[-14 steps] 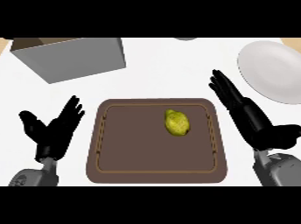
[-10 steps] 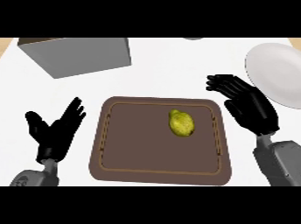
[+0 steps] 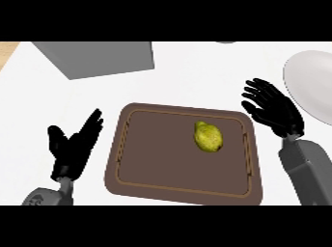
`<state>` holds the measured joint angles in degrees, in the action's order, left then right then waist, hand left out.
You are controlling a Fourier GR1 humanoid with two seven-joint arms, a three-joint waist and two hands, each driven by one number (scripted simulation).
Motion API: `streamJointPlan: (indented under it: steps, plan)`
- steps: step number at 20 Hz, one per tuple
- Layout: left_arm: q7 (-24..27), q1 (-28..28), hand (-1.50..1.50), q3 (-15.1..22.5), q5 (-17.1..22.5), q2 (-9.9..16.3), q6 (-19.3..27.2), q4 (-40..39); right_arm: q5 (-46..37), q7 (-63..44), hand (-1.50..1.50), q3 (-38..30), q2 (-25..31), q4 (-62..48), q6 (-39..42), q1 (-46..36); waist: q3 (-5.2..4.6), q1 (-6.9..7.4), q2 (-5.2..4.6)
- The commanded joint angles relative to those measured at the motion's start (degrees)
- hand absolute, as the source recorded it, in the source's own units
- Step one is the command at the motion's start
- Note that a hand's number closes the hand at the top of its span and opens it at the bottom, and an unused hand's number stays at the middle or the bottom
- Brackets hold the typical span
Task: Pick the pear from the tray and place it in the plate
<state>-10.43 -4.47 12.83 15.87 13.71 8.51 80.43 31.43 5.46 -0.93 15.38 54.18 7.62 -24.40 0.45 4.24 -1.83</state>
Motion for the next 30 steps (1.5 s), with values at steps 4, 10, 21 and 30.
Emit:
streamJointPlan:
  steps: [4,10,21,30]
  plan:
    - [0.0,2.2,0.0,1.0,-0.9,-0.9,0.1,0.0,0.9,9.3,-1.5,-5.2,3.4,-23.7,15.2,-8.3,-0.2,-0.79,0.66]
    - [-0.6,0.1,0.0,0.9,-1.9,-1.6,1.1,-0.7,-7.1,7.3,-1.5,2.2,10.7,-25.6,29.3,-13.3,-0.19,-0.51,0.47]
    - [-0.4,4.0,0.0,0.3,-2.1,-0.9,0.3,1.4,-22.4,11.4,-1.5,12.2,9.2,-31.9,36.8,-23.4,-0.33,-1.6,1.12]
    - [0.7,5.3,0.0,-1.4,-3.1,-2.3,-1.0,0.1,-29.8,12.6,-1.5,13.7,3.5,-33.1,32.7,-25.3,-0.43,-3.3,1.59]
